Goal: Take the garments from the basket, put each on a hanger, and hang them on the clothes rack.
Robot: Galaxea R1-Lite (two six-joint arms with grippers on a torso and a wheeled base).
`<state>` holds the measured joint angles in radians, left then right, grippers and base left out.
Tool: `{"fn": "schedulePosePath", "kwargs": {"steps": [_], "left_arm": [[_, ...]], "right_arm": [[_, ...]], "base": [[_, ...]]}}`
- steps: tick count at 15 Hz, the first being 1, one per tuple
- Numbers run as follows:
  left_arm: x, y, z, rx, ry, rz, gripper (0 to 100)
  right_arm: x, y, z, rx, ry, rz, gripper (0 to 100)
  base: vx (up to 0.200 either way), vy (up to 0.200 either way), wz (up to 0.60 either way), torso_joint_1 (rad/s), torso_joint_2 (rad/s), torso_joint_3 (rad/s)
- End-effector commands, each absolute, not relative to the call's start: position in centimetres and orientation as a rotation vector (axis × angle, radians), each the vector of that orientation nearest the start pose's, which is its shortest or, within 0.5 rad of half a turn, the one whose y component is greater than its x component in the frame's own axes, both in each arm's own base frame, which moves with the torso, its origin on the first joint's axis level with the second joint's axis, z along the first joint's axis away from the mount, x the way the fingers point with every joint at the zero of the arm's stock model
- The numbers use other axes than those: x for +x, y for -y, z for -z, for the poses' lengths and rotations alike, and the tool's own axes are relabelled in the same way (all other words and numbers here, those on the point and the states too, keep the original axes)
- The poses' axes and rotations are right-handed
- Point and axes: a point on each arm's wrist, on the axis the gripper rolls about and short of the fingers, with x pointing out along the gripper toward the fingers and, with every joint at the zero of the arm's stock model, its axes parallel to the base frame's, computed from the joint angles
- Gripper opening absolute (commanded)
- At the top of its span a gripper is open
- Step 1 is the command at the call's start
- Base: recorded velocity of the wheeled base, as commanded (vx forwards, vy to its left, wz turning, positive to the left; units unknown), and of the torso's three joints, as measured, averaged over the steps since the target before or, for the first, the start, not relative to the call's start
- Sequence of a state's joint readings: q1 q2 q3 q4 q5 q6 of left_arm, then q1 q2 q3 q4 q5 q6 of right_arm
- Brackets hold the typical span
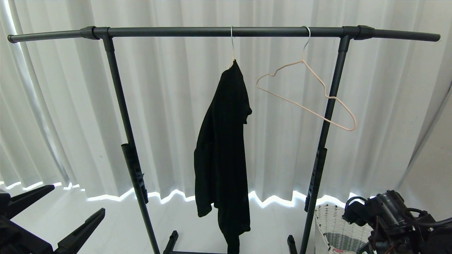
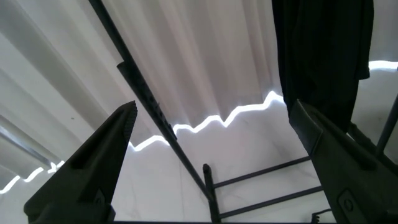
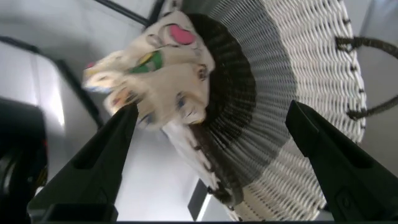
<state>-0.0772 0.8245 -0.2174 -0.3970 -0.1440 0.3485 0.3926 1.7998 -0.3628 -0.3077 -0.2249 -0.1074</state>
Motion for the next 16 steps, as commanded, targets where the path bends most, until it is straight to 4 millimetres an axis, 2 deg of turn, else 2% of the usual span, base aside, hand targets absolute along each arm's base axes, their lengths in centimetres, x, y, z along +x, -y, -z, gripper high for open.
{"fn": "schedulePosePath", "kwargs": {"steps": [1,6,10,11,14,16], "left_arm": [[8.2,1.0,-16.3,0.34,-0.162,0.255,100],[8.2,1.0,-16.3,0.39,-0.152,0.255,100],[8.2,1.0,-16.3,0.411,-0.15,0.263,100],[8.2,1.0,-16.3,0.409,-0.147,0.263,100],[8.1,1.0,-16.2,0.409,-0.155,0.263,100],[8.1,1.0,-15.9,0.413,-0.163,0.26,100]], "right_arm": [[21.1,-7.6,-2.1,-0.451,-1.127,-0.167,100],[22.2,-7.6,-0.3,-0.483,-1.107,-0.094,100],[22.1,-7.7,-0.4,-0.484,-1.103,-0.09,100],[22.1,-7.7,-0.5,-0.483,-1.098,-0.092,0],[21.2,-7.9,-1.6,-0.487,-1.062,-0.113,0],[20.1,-8.4,-3.7,-0.489,-0.995,-0.141,0]], "base": [[0.0,0.0,0.0,0.0,0.0,0.0],[0.0,0.0,0.0,0.0,0.0,0.0],[0.0,0.0,0.0,0.0,0.0,0.0],[0.0,0.0,0.0,0.0,0.0,0.0],[0.0,0.0,0.0,0.0,0.0,0.0],[0.0,0.0,0.0,0.0,0.0,0.0]]}}
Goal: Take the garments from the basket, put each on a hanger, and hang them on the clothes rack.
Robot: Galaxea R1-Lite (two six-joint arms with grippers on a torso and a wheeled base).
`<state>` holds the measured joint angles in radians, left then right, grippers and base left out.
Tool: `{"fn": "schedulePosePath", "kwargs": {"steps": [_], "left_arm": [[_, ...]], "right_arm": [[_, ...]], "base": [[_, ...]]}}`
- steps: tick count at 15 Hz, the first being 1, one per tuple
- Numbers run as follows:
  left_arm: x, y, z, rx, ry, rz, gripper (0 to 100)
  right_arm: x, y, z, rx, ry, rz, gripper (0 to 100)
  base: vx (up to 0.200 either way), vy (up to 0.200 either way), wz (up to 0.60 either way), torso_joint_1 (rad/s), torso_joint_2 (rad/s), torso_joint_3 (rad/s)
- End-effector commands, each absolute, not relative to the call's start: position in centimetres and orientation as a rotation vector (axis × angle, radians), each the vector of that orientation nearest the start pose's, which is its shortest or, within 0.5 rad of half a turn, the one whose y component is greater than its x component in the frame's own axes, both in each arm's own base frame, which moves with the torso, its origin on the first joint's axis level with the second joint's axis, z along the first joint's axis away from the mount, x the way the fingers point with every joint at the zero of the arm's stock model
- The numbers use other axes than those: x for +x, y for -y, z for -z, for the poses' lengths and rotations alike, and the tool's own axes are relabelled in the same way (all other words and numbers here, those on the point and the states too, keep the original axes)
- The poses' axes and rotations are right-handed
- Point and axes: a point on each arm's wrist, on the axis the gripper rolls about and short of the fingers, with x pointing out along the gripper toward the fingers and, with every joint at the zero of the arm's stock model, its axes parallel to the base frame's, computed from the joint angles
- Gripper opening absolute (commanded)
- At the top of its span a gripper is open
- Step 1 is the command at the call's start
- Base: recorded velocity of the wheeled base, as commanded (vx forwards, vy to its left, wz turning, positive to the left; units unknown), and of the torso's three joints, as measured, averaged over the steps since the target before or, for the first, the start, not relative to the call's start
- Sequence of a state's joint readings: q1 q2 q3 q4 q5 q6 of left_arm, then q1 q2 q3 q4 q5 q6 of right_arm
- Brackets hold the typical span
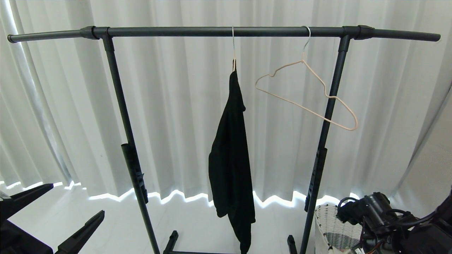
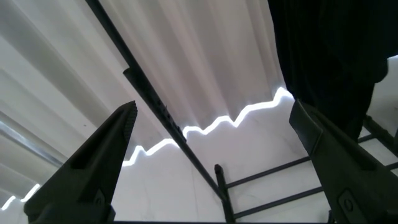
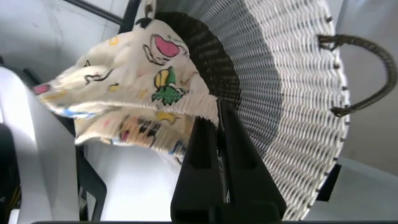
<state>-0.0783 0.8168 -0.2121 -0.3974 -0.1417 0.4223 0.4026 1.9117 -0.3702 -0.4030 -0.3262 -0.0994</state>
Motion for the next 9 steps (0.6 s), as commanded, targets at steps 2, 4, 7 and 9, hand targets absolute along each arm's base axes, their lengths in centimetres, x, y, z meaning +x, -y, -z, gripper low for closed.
{"fn": "schedulePosePath", "kwargs": {"steps": [2,4,7,9], "left_arm": [[8.1,0.9,-15.8,0.415,-0.168,0.257,100],[8.1,0.9,-15.9,0.415,-0.168,0.242,100],[8.1,0.9,-16.0,0.409,-0.165,0.238,100],[8.2,0.9,-16.1,0.4,-0.166,0.237,100]], "right_arm": [[19.4,-8.6,-5.9,-0.488,-0.961,-0.159,0],[18.2,-8.1,-7.9,-0.49,-0.958,-0.165,0],[17.3,-8.0,-11.5,-0.457,-0.85,-0.177,0],[16.9,-8.4,-13.9,-0.44,-0.775,-0.203,0]], "base": [[0.0,0.0,0.0,0.0,0.0,0.0],[-0.1,0.0,0.0,0.001,0.0,-0.001],[-0.2,0.0,0.0,0.006,0.0,-0.002],[-0.2,0.0,0.0,-0.002,0.0,0.002]]}}
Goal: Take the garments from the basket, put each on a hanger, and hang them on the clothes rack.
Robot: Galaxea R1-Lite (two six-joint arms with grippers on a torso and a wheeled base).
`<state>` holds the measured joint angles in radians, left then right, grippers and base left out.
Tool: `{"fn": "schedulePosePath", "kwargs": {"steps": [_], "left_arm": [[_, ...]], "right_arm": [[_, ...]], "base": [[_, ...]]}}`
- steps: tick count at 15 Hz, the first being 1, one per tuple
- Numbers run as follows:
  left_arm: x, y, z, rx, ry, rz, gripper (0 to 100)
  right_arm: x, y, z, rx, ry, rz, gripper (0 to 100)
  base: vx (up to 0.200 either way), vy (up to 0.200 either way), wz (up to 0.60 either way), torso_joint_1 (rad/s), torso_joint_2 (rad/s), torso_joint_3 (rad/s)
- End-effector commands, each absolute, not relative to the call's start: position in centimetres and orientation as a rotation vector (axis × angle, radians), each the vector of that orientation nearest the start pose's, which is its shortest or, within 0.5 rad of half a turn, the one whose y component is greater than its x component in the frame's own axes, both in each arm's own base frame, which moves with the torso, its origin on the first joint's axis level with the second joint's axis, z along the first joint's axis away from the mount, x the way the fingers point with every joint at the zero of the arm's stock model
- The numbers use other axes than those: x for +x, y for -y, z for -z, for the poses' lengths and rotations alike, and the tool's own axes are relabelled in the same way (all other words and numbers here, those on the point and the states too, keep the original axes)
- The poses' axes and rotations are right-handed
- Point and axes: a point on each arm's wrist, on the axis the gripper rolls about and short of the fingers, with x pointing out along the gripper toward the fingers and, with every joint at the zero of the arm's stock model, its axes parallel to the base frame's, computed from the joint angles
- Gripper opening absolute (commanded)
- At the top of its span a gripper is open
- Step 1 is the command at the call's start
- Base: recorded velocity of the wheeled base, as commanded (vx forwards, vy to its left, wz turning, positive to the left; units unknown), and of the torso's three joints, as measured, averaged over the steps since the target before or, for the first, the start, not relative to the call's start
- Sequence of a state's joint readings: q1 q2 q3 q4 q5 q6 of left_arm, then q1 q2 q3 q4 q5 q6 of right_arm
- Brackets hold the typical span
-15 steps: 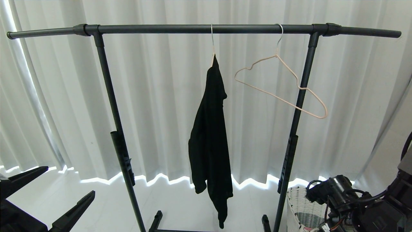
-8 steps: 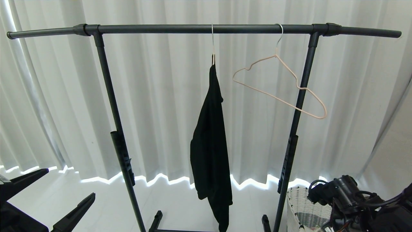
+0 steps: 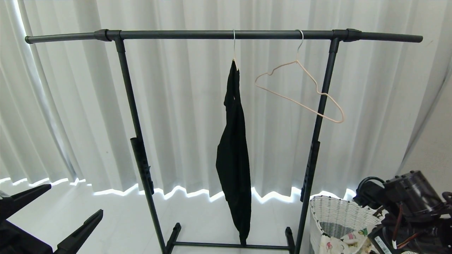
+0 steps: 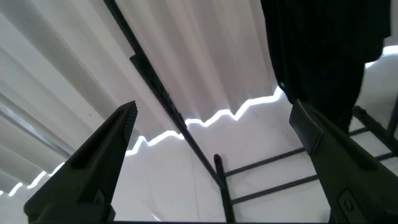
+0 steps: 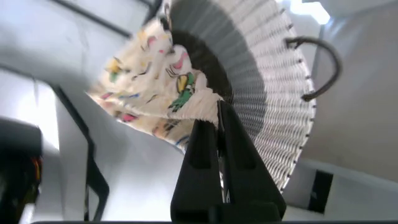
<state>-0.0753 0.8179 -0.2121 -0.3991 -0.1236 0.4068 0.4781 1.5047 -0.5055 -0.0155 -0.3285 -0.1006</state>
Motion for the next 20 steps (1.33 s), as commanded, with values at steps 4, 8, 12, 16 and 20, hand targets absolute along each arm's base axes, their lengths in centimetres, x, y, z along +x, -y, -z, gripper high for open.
{"fn": "schedulePosePath", "kwargs": {"steps": [4,8,12,16,20], "left_arm": [[8.6,0.9,-16.4,0.325,-0.174,0.233,100],[9.4,1.2,-18.1,0.28,-0.133,0.274,100],[10.7,1.6,-20.6,0.147,-0.086,0.405,100],[12.7,2.5,-21.2,0.142,-0.117,0.461,100],[12.9,5.3,-20.3,0.143,-0.165,0.665,100]], "right_arm": [[15.8,-9.9,-18.7,-0.425,-0.646,-0.29,0],[15.9,-12.2,-22.6,-0.405,-0.537,-0.378,0],[16.9,-14.7,-25.5,-0.377,-0.447,-0.434,0],[18.2,-17.7,-27.6,-0.349,-0.38,-0.489,0],[19.3,-20.7,-29.5,-0.321,-0.319,-0.535,0]], "base": [[-0.2,0.0,0.0,0.002,0.0,0.005],[-0.1,0.0,0.0,0.0,0.0,0.002],[0.0,0.0,0.0,0.0,0.0,0.0],[0.0,0.0,0.0,0.0,0.0,0.0],[0.0,0.0,0.0,0.0,0.0,0.0]]}}
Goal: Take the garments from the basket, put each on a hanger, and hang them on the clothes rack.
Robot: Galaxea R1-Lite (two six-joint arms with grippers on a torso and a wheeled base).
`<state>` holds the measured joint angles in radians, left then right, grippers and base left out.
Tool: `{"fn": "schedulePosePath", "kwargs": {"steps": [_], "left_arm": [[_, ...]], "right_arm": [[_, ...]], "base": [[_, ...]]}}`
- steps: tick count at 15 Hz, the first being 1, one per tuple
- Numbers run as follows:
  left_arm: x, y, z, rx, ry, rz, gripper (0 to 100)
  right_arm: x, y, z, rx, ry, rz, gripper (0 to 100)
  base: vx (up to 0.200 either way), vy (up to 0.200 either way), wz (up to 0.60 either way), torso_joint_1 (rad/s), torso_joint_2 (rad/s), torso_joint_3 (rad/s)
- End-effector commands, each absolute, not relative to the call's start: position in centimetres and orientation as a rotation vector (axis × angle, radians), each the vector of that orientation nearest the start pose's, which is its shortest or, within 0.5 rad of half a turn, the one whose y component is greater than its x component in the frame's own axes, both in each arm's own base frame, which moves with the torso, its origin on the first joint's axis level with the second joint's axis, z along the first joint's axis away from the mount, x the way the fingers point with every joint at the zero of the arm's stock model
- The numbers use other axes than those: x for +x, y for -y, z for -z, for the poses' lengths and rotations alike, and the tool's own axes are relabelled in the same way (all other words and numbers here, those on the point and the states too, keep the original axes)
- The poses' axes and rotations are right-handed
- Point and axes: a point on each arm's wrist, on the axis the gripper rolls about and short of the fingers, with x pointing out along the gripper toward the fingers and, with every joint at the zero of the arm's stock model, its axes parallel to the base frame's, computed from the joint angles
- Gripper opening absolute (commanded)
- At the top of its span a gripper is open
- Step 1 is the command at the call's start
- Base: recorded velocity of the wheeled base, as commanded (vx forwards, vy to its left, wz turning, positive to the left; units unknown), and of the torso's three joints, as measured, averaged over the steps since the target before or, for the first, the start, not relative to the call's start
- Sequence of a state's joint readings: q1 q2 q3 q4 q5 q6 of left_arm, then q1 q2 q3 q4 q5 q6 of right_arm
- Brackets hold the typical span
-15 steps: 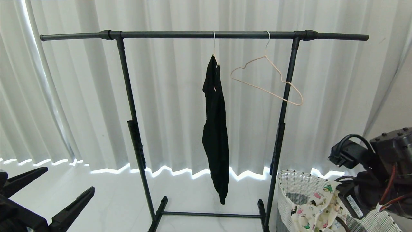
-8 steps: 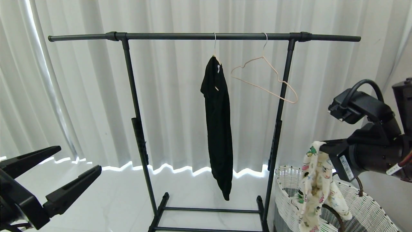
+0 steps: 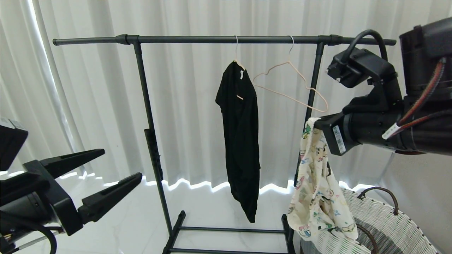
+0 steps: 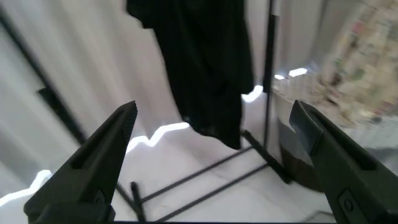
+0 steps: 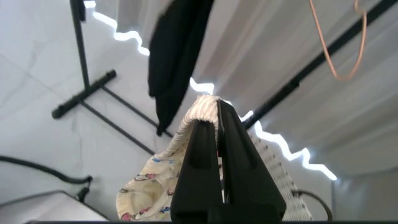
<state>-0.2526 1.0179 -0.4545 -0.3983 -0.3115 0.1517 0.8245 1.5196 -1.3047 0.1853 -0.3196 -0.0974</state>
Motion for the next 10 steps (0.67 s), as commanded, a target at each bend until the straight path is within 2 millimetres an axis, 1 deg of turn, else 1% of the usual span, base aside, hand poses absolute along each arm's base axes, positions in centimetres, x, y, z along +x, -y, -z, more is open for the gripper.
{"fn": "schedulePosePath", "kwargs": {"steps": [1,3,5,8,10], "left_arm": [[12.7,6.0,-20.2,0.141,-0.172,0.715,100],[12.0,7.7,-20.3,0.078,-0.196,0.837,100],[11.5,8.7,-20.2,0.018,-0.235,0.904,100],[12.3,9.5,-19.6,0.009,-0.293,0.908,100],[12.9,10.3,-19.8,0.013,-0.301,0.927,100]], "right_arm": [[19.6,-21.3,-29.8,-0.315,-0.309,-0.542,0],[20.2,-22.9,-30.0,-0.302,-0.281,-0.561,0],[20.2,-24.2,-30.1,-0.298,-0.268,-0.587,0],[19.8,-26.4,-30.2,-0.269,-0.258,-0.636,0],[19.1,-27.8,-30.5,-0.251,-0.246,-0.678,0]], "base": [[0.0,0.0,0.0,0.0,0.0,0.0],[0.0,0.0,0.0,0.0,0.0,0.0],[0.0,0.0,0.0,0.0,0.0,0.0],[0.0,0.0,0.0,0.0,0.0,0.0],[0.0,0.0,0.0,0.0,0.0,0.0]]}}
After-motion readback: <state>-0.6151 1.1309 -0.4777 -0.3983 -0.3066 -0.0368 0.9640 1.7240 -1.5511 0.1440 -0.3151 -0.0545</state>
